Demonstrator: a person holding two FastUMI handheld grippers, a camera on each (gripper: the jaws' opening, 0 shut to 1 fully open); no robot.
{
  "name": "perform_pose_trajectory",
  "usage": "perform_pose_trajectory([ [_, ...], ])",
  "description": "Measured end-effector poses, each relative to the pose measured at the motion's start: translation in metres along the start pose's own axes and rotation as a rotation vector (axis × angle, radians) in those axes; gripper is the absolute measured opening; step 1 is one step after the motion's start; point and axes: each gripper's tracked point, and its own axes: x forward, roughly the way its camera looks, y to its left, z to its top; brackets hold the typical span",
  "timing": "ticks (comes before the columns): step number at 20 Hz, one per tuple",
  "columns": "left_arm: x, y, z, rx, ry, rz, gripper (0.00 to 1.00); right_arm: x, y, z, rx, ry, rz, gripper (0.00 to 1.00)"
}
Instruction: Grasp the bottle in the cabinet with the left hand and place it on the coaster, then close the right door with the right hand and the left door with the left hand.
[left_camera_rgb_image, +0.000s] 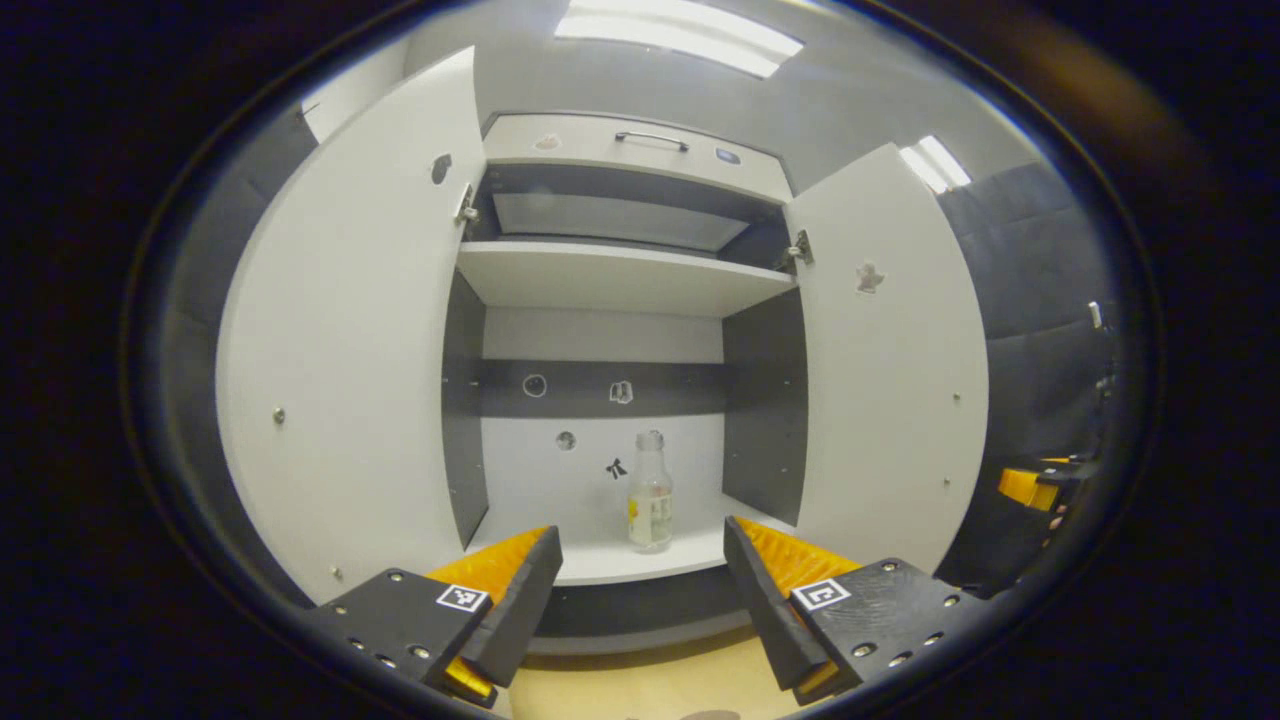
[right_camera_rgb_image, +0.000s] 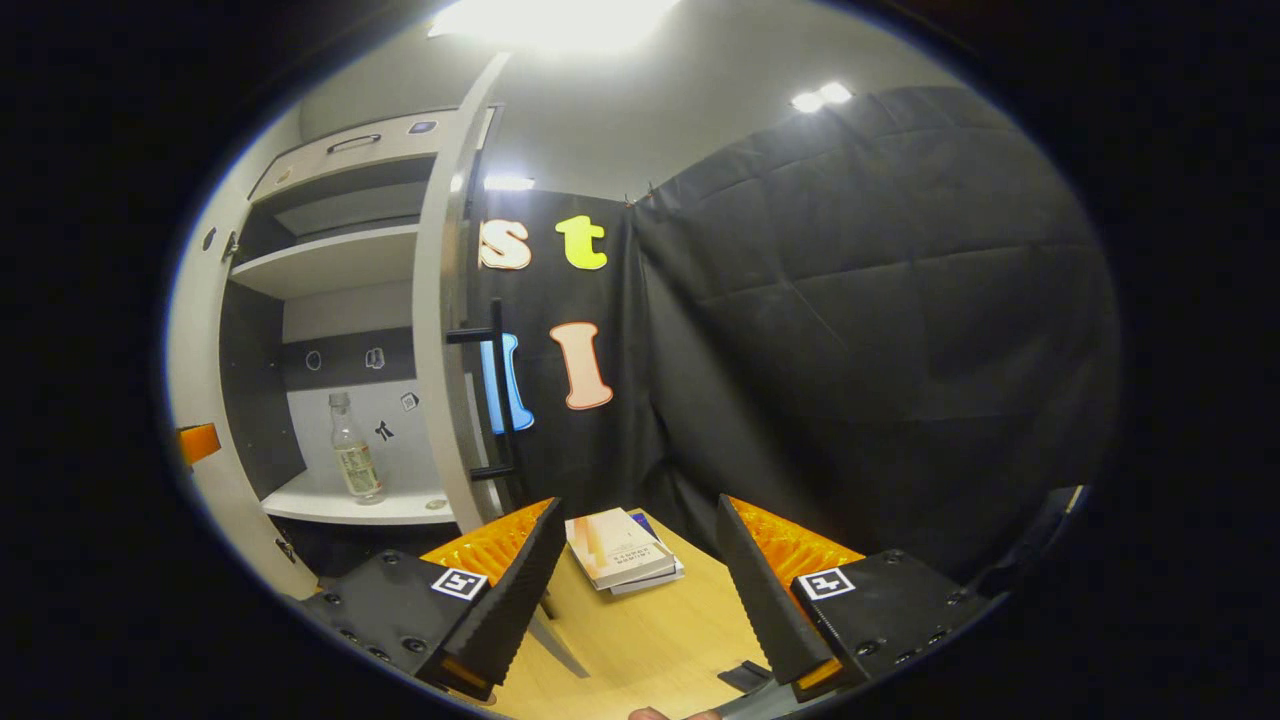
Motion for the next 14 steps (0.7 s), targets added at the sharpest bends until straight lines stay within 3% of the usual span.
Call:
perform_pose_trajectory([
  [8,0.096,-0.002,0.012,-0.024,0.007,-0.048,0.94,0.019,-0.02,0.007,-0.032,-0.018,-0.055,0.96],
  [14,0.161,-0.01,0.004,0.03,0.021,-0.068,0.94,0.04,-0.058,0.01,-0.013,-0.036,-0.14,0.97],
])
